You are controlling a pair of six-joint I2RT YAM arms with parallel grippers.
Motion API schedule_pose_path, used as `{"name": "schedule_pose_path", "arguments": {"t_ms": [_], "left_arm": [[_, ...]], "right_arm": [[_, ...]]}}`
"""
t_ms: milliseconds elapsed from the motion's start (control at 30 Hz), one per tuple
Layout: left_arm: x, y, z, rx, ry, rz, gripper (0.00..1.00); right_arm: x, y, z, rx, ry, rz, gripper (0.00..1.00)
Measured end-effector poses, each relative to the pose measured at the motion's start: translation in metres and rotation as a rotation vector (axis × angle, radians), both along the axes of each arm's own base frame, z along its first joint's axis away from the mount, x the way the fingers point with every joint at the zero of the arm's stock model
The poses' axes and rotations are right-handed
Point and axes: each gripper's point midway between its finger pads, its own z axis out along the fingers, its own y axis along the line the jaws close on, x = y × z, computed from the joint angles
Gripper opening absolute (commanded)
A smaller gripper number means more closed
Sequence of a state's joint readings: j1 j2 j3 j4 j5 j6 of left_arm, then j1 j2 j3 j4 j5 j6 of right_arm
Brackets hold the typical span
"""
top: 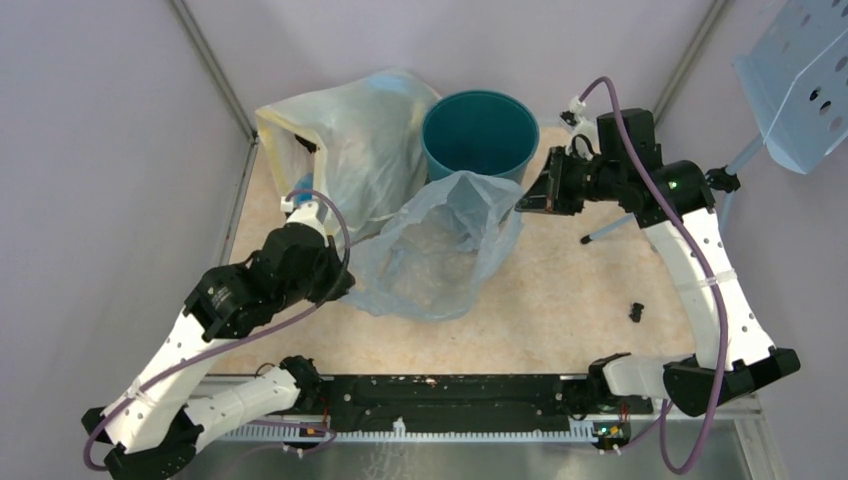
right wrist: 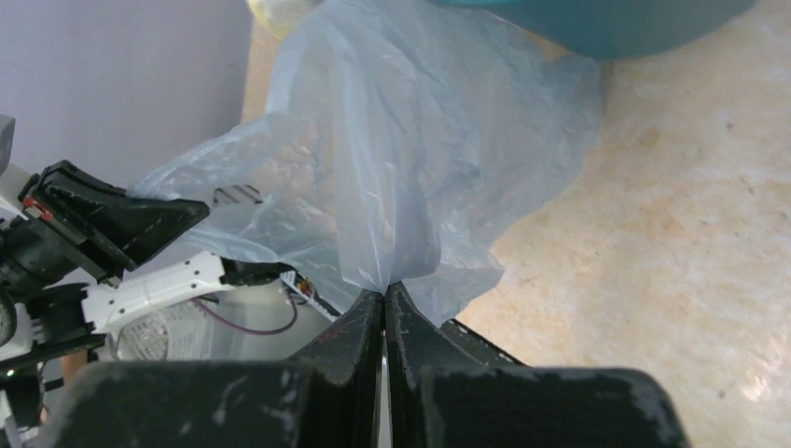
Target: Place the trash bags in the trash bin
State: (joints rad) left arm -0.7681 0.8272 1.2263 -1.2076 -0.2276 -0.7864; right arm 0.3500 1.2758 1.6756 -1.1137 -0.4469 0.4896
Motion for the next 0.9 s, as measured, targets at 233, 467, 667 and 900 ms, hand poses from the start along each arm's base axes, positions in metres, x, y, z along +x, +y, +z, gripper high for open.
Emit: {"name": "schedule_pose_path", "arguments": {"t_ms": [233,467,667,900], "left_arm": [[0.023,-0.026,0.117,-0.195,-0.384,-0.144,0.00],[0.017,-0.014,0.286,-0.369,-0.887,-0.182,0.00],[0.022,-0.016,0.390,-0.421,-1.190,-0.177,0.00],[0.079,-0.077,0.385,-0.332,-1.221,-0.245,0.00]], "right_arm": [[0.005,0.024,0.038,0.144,-0.120,0.112,0.00],[0.021,0.043,0.145,0.310,-0.422,0.191,0.00],[0.039,0.034,0.241,0.389,-0.691,0.137,0.00],[0.087,0.002,0.257,0.393,-0.730,-0.093,0.00]]}}
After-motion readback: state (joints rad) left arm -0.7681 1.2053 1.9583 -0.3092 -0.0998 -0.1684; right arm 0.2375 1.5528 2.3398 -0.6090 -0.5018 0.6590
